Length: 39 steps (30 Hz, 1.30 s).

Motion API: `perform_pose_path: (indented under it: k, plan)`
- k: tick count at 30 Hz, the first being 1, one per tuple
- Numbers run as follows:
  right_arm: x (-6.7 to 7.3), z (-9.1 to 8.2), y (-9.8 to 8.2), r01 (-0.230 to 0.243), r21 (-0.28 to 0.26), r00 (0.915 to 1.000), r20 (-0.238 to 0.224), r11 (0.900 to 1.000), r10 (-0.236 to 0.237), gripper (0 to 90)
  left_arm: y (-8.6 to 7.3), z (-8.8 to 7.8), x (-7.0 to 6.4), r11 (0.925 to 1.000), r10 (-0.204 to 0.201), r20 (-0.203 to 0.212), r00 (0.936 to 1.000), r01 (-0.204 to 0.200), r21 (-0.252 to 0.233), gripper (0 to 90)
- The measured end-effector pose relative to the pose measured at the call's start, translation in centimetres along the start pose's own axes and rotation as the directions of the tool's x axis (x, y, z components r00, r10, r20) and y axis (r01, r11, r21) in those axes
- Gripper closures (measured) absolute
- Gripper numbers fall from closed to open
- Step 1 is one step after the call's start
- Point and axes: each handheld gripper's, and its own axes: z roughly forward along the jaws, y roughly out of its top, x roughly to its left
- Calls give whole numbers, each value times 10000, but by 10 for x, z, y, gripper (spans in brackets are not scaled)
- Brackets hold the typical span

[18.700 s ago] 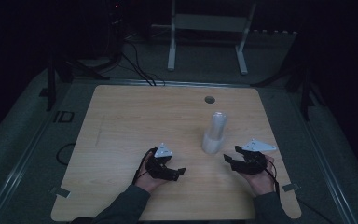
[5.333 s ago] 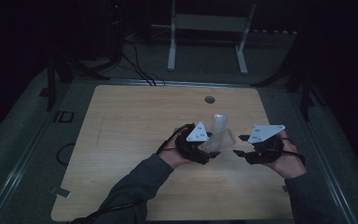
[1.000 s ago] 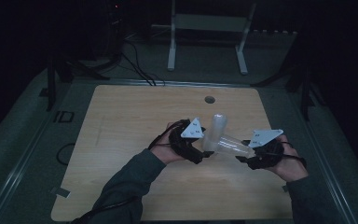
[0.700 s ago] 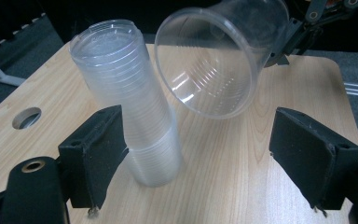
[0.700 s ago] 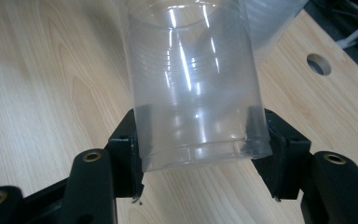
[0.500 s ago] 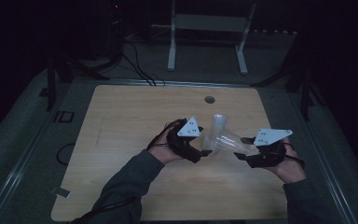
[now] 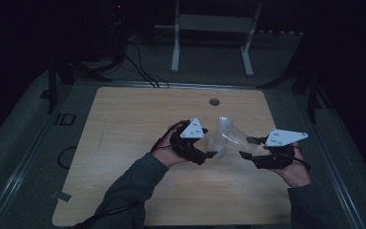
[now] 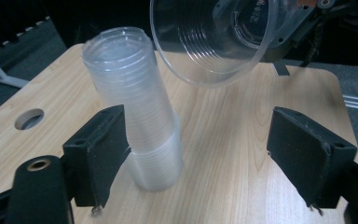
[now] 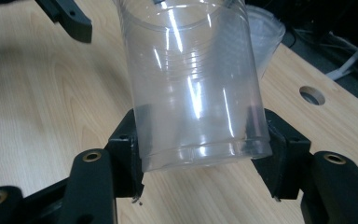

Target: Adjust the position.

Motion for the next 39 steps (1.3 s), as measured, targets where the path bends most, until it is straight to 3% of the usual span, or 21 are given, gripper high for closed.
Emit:
perform_pose_path:
  k: [8, 14, 22, 25, 30, 36, 39]
  plan:
    - [-2, 0, 0, -441, -681, 9990, 21, 9967, 444, 413, 1, -3, 1, 9995, -237, 0, 9997, 237, -185, 218]
    - [-5, -2, -2, -919, -1372, 9958, -86, 9863, 916, 412, 4, -5, 1, 9974, -527, -126, 9985, 520, -503, 224]
    - [-6, -1, -4, -1266, -1874, 9919, -146, 9741, 1261, 412, 7, -5, 4, 9921, -978, 191, 9950, 990, -774, 231]
    - [-6, 3, -6, -1485, -2208, 9889, -306, 9639, 1453, 412, 9, -3, 3, 9902, -1052, 271, 9941, 1072, -898, 231]
    - [-4, 5, -7, -1554, -2395, 9878, -342, 9584, 1517, 411, 13, -2, 2, 9871, -1139, 348, 9929, 1170, -1088, 231]
    - [-3, 8, -8, -1794, -2747, 9838, -457, 9446, 1736, 411, 14, -2, 3, 9808, -1352, 389, 9901, 1393, -1362, 230]
    - [-2, 9, -8, -2050, -3063, 9788, -583, 9296, 1966, 411, 14, -1, 3, 9759, -1508, 460, 9875, 1561, -1522, 230]
